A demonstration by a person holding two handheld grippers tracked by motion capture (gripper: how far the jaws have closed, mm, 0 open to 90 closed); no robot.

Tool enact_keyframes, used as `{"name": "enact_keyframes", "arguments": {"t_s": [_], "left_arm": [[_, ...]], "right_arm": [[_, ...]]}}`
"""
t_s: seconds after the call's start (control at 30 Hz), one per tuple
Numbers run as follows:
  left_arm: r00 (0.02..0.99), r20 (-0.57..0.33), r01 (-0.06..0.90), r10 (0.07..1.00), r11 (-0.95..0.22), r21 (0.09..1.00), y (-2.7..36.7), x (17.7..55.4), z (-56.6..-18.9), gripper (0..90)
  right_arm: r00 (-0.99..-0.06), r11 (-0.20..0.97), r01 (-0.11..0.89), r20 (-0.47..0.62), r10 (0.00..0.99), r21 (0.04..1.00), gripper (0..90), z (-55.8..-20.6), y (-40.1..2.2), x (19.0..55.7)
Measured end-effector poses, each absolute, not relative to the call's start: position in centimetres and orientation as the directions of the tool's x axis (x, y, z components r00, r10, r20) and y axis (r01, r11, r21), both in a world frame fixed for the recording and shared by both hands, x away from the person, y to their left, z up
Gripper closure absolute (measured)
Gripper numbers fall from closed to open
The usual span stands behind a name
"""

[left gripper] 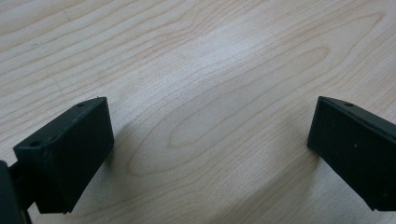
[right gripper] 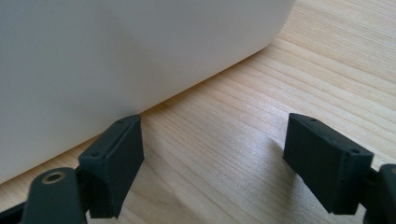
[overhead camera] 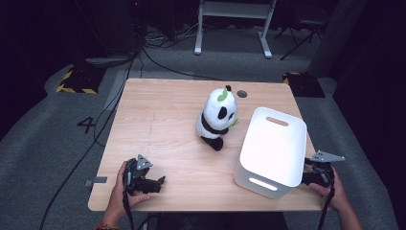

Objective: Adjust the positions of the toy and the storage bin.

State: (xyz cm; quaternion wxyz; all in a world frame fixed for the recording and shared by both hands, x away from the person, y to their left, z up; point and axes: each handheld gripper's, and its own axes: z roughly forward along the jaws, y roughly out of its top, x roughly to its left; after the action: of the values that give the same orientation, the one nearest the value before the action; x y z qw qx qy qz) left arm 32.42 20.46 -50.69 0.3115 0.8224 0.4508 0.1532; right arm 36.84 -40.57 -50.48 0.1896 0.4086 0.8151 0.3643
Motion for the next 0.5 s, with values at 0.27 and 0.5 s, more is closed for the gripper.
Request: {"name": "enact_keyframes", "arguments": {"t_s": [0.27, 0.5], "left_arm": [[0.561, -0.03, 0.639, 0.828, -0.41, 0.651, 20.53, 32.32, -50.7, 0.3], [0.554, -0.029, 0.643, 0.832, -0.406, 0.65, 20.53, 32.21, -50.69, 0.3]], "right_arm": [[-0.594, 0.408, 0.526, -0.021, 0.804, 0.746, 18.2, -50.48, -40.62, 36.86], [-0.59, 0.404, 0.533, -0.016, 0.807, 0.744, 17.2, -50.45, -40.67, 36.91]]}}
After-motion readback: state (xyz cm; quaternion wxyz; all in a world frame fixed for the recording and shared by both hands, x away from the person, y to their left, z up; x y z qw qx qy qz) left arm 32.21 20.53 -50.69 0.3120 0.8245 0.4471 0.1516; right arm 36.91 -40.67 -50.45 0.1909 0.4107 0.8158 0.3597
